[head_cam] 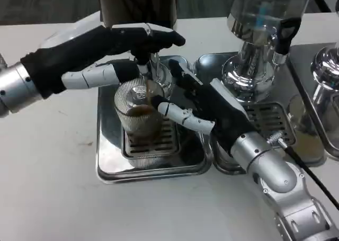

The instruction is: Grasp the cup under the faucet to collect the drink, then remove the cup.

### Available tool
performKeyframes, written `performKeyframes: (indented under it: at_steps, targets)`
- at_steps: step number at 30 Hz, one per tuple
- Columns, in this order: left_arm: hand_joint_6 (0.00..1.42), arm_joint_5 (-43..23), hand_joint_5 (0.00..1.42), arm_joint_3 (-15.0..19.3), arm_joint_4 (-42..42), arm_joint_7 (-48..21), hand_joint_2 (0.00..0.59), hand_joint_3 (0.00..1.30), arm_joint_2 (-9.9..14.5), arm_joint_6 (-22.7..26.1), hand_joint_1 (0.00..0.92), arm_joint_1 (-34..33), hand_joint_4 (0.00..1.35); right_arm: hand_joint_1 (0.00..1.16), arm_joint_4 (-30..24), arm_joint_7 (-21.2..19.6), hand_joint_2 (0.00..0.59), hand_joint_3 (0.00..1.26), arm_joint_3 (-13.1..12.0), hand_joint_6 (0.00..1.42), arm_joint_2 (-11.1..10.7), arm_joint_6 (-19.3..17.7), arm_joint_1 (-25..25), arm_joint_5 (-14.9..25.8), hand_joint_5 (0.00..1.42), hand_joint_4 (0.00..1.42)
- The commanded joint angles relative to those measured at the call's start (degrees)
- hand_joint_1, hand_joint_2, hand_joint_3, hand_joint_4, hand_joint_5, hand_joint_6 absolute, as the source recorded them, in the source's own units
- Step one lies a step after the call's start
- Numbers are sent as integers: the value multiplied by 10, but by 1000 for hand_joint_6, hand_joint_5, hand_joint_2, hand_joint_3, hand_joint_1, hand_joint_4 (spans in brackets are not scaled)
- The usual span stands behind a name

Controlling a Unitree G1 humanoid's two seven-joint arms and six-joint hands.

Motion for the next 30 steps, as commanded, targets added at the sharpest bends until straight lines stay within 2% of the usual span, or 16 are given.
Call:
performKeyframes:
  at_steps: [1,10,21,30]
  targets:
    - [219,-10,168,17,-5,5,57,262,11,8,0,21,170,502,9,0,254,0,-2,0,5,-16,-13,8,0,0]
    - [237,-32,169,55,-23,17,63,242,13,13,0,44,162,502,22,5,255,0,-1,0,5,-24,-20,15,0,0]
    - [239,-53,178,109,-40,27,62,241,43,35,0,95,169,490,30,9,262,0,-5,0,8,-32,-20,22,0,0]
    - [248,-44,179,119,-31,38,63,241,53,44,0,124,171,483,48,12,260,0,-4,0,12,-42,-27,27,0,0]
